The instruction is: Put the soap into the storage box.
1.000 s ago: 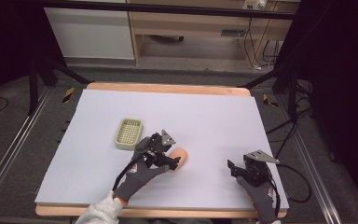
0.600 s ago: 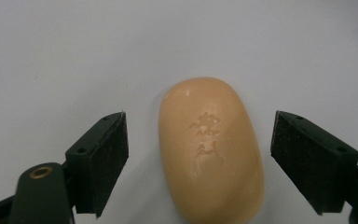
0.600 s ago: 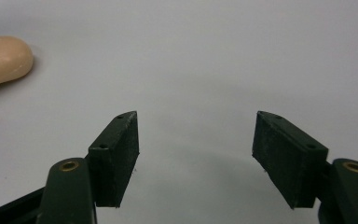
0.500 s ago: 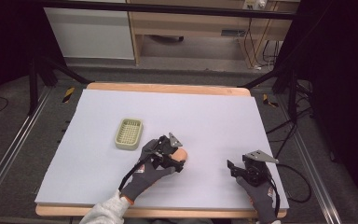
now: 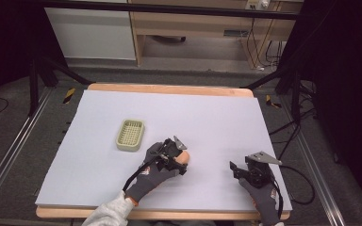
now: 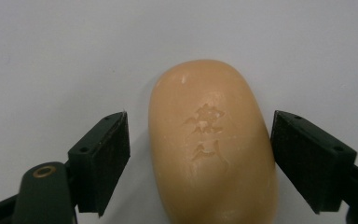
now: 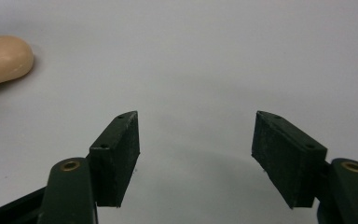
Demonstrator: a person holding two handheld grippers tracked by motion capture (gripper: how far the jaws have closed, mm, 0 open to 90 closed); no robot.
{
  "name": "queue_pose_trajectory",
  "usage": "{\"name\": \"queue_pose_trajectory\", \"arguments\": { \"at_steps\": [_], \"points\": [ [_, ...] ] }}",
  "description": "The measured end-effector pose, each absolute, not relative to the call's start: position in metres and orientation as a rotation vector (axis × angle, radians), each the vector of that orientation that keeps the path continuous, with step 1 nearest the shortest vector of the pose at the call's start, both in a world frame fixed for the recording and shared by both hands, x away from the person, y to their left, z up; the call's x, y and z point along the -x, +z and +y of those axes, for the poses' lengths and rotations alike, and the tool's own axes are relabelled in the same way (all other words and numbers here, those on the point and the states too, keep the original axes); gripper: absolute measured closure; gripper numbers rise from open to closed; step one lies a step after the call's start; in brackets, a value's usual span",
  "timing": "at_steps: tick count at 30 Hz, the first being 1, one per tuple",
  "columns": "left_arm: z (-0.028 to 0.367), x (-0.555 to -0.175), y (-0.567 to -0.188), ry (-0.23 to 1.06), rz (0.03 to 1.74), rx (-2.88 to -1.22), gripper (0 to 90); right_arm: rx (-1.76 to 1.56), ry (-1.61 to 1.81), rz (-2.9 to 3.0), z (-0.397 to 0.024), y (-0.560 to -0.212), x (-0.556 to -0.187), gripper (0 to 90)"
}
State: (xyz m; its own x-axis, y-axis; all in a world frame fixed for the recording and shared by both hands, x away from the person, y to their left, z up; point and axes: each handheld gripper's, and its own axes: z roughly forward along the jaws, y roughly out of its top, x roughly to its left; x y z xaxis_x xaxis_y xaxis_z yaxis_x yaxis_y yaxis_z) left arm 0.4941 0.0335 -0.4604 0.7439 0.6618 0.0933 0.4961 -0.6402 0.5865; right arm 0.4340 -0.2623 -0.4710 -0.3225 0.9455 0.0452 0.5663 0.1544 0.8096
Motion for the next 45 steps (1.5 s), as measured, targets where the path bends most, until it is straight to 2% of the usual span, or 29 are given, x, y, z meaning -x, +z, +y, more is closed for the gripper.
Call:
{"name": "queue_pose_trajectory", "arguments": {
  "at_steps": [7, 13, 23, 37, 45],
  "points": [
    [0.031, -0.497, -0.463, 0.386, 0.882, -2.410, 21.9, -1.441, 1.041, 1.957, -0.262, -0.471, -0.434, 32.2],
    [0.029, -0.496, -0.465, 0.374, 0.889, -2.422, 27.7, -1.439, 1.040, 1.955, -0.263, -0.471, -0.434, 32.3],
    [0.031, -0.499, -0.465, 0.322, 0.930, -2.411, 29.1, -1.442, 1.041, 1.955, -0.263, -0.471, -0.434, 32.4],
    [0.031, -0.495, -0.463, 0.356, 0.923, -2.421, 30.4, -1.439, 1.037, 1.951, -0.263, -0.471, -0.434, 32.7],
    [0.037, -0.492, -0.448, 0.338, 0.905, -2.394, 30.6, -1.441, 1.038, 1.951, -0.263, -0.471, -0.434, 32.8]
  ]
}}
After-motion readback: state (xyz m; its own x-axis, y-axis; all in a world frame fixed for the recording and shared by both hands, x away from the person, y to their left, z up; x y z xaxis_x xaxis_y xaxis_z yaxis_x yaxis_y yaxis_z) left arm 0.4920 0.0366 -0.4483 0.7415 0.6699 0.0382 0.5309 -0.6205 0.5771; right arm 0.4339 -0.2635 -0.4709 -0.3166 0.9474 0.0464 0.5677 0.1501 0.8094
